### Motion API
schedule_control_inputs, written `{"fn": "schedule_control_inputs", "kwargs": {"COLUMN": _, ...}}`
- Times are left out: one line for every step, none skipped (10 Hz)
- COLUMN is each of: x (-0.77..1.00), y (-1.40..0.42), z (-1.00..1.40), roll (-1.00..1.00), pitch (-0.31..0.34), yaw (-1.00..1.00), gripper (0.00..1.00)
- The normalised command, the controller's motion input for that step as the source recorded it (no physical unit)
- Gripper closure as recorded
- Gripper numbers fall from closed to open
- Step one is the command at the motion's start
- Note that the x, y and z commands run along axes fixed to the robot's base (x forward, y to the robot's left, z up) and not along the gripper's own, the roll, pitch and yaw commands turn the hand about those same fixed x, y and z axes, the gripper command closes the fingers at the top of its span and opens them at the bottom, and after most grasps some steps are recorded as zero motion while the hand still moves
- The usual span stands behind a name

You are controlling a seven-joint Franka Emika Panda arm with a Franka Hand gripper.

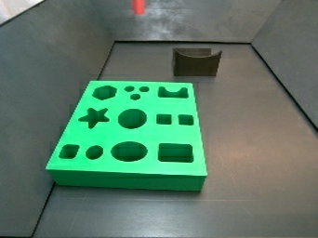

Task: Pick up the square-circle object. Move up. Rotate the square-circle object. Move to above the board. Insert the square-circle object.
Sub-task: Rotate the square-circle object.

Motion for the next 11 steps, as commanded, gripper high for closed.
{"fn": "schedule_control_inputs", "kwargs": {"x": 0.04, "y": 0.00, "z": -0.07, "roll": -0.09, "pitch": 0.003, "yaw": -0.51, "gripper": 1.00}}
{"fn": "schedule_control_inputs", "kwargs": {"x": 0.04, "y": 0.00, "z": -0.05, "roll": -0.09, "pitch": -0.005, "yaw": -0.38, "gripper": 1.00}}
{"fn": "schedule_control_inputs", "kwargs": {"x": 0.04, "y": 0.00, "z": -0.04, "roll": -0.09, "pitch": -0.009, "yaw": -0.22, "gripper": 1.00}}
{"fn": "schedule_control_inputs", "kwargs": {"x": 0.00, "y": 0.00, "z": 0.00, "roll": -0.08, "pitch": -0.011, "yaw": -0.31, "gripper": 1.00}}
{"fn": "schedule_control_inputs", "kwargs": {"x": 0.00, "y": 0.00, "z": 0.01, "roll": -0.08, "pitch": -0.013, "yaw": -0.23, "gripper": 1.00}}
{"fn": "schedule_control_inputs", "kwargs": {"x": 0.00, "y": 0.00, "z": -1.00, "roll": -0.28, "pitch": -0.013, "yaw": -0.16, "gripper": 1.00}}
{"fn": "schedule_control_inputs", "kwargs": {"x": 0.01, "y": 0.00, "z": -1.00, "roll": -0.28, "pitch": -0.025, "yaw": -0.12, "gripper": 1.00}}
{"fn": "schedule_control_inputs", "kwargs": {"x": 0.01, "y": 0.01, "z": -1.00, "roll": -0.24, "pitch": -0.034, "yaw": -0.08, "gripper": 1.00}}
{"fn": "schedule_control_inputs", "kwargs": {"x": 0.01, "y": 0.01, "z": -1.00, "roll": -0.19, "pitch": -0.043, "yaw": -0.05, "gripper": 1.00}}
{"fn": "schedule_control_inputs", "kwargs": {"x": 0.01, "y": 0.01, "z": -1.00, "roll": -0.17, "pitch": -0.054, "yaw": -0.04, "gripper": 1.00}}
{"fn": "schedule_control_inputs", "kwargs": {"x": 0.01, "y": 0.01, "z": -1.00, "roll": -0.16, "pitch": -0.059, "yaw": -0.04, "gripper": 1.00}}
